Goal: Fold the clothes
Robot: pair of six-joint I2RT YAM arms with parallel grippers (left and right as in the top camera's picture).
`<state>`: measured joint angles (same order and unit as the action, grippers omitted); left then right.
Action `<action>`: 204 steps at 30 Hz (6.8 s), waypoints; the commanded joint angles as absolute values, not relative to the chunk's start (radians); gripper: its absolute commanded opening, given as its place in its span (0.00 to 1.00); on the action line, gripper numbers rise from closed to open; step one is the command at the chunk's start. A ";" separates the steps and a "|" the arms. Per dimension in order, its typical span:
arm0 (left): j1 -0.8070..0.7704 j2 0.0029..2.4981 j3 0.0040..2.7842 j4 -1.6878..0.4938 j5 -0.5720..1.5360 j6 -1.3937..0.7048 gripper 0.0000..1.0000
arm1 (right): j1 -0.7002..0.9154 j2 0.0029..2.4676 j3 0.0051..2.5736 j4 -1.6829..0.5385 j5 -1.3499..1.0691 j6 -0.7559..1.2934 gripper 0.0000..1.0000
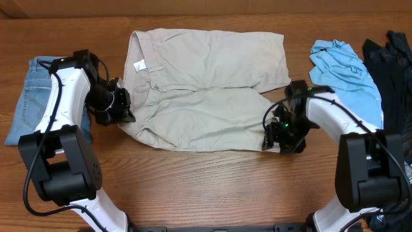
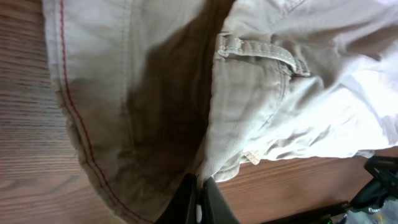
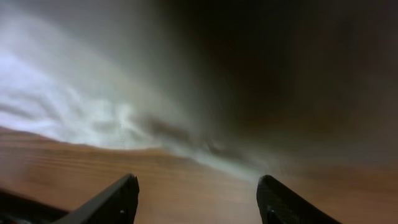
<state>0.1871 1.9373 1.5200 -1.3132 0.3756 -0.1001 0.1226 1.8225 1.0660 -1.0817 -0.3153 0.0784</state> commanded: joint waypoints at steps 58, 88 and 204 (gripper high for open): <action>0.236 1.422 2.112 -1.526 0.582 -0.142 0.17 | -0.009 1.338 2.077 -1.499 -0.105 0.098 0.04; -0.765 2.144 1.923 -1.365 0.336 0.431 0.79 | -0.009 1.367 2.077 -1.507 -0.060 0.098 0.05; 0.097 2.261 2.603 -1.690 0.123 0.046 0.04 | -0.076 1.794 1.864 -1.398 0.264 0.334 0.04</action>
